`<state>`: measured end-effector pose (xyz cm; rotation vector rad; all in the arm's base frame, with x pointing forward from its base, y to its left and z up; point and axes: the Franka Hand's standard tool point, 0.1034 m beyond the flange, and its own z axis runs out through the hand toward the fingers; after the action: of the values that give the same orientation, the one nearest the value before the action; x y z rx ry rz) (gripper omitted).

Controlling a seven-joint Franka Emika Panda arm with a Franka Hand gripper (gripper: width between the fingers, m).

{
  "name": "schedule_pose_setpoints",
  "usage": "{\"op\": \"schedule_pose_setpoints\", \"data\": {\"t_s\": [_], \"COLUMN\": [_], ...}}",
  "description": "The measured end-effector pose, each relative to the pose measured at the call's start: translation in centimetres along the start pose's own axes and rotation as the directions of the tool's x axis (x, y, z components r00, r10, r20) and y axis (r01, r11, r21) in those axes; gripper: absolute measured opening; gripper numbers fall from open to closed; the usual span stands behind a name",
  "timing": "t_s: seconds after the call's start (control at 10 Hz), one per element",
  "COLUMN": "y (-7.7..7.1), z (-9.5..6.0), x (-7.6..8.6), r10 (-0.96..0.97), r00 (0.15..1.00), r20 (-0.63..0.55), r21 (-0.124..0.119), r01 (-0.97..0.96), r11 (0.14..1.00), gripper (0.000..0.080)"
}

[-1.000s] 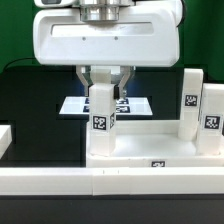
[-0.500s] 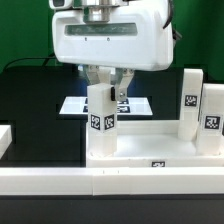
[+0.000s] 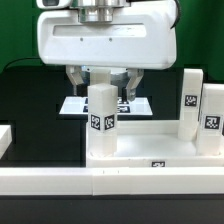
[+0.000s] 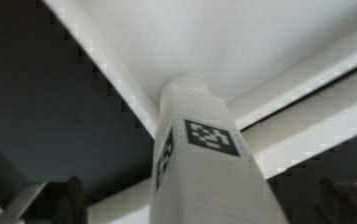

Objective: Assemble desk

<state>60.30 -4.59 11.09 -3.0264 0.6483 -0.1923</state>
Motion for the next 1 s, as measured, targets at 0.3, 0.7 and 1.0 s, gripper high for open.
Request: {"op": "schedule_pose_setpoints", "data": {"t_s": [0.3,0.7,1.0], "y": [0.05,-0.48,-0.09], "z": [-0.15,-0.28,-0.32], "x": [-0.13,-0.17,0.01], "r10": [-0.346,-0.623,-0.788], "r00": [0.938,0.778,0.611], "r20": [0.033,0.085,0.076], "r21": [0.009,0.045,0.056], "r01": [0.346,0.621,0.786], "r11": [0.938,0.782,0.615], "gripper": [0.0649,0.0649,0.0649]}}
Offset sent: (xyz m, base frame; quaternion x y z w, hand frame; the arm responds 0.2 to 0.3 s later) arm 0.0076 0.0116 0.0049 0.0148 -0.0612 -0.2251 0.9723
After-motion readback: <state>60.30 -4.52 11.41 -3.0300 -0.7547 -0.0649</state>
